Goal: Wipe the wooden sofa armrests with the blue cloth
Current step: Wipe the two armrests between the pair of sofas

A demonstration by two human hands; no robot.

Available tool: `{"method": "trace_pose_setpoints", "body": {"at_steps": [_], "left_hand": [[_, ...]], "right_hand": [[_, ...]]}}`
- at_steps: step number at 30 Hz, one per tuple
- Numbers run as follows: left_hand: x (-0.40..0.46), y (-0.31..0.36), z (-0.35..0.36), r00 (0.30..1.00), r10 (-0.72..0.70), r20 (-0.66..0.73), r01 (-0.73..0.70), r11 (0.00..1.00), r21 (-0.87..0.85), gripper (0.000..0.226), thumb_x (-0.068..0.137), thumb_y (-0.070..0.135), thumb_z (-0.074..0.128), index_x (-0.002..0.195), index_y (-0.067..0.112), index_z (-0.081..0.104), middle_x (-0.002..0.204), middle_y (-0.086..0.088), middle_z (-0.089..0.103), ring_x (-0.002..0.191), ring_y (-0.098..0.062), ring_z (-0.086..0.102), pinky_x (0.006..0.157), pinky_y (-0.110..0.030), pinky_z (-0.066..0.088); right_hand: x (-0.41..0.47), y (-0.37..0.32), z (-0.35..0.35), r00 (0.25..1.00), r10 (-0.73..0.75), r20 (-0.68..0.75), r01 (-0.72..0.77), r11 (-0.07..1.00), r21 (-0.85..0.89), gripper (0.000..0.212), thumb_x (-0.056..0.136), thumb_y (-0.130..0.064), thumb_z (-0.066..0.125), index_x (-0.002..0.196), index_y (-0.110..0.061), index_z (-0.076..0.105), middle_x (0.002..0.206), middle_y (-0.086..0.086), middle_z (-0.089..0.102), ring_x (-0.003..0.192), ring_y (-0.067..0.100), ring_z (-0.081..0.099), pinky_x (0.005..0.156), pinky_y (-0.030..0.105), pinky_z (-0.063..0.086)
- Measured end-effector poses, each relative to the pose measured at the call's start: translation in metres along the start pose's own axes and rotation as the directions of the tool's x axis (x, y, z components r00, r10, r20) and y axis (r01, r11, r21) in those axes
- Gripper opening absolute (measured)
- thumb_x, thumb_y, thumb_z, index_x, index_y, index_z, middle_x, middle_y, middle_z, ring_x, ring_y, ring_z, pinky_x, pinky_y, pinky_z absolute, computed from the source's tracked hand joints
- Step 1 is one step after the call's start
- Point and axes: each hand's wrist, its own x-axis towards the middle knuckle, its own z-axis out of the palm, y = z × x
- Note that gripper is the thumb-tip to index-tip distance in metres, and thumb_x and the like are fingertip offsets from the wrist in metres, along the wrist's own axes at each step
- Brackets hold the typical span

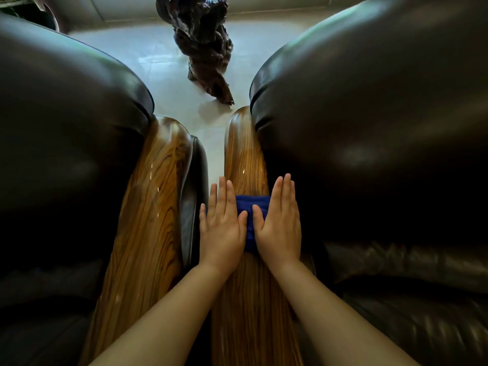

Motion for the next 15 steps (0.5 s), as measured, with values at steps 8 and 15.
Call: {"method": "trace_pose_setpoints", "body": {"at_steps": [8, 15], "left_hand": [[0.051, -0.004, 0.001, 0.999, -0.026, 0.036, 0.025, 1.000, 0.011, 0.058, 0.095, 0.038, 0.019, 0.142, 0.025, -0.013, 0.157, 0.003, -0.013, 0.141, -0.009, -0.016, 0.116, -0.044, -0.003], [0.030, -0.010, -0.026, 0.969, 0.101, -0.225, -0.132, 0.983, -0.128, 0.053, 0.089, 0.025, 0.052, 0.139, 0.018, 0.036, 0.143, -0.005, 0.041, 0.134, -0.017, 0.033, 0.111, -0.035, 0.026]], "right_hand": [[0.046, -0.013, -0.004, 0.999, 0.012, -0.047, -0.025, 0.962, -0.272, 0.064, 0.093, -0.043, 0.030, 0.147, -0.018, 0.008, 0.152, 0.015, 0.022, 0.135, 0.031, 0.028, 0.105, 0.050, 0.029], [0.025, 0.002, -0.035, 0.990, -0.031, -0.141, 0.017, 0.995, -0.096, 0.044, 0.088, -0.033, 0.053, 0.129, -0.020, 0.048, 0.117, 0.007, 0.055, 0.106, 0.023, 0.052, 0.091, 0.040, 0.041]]}}
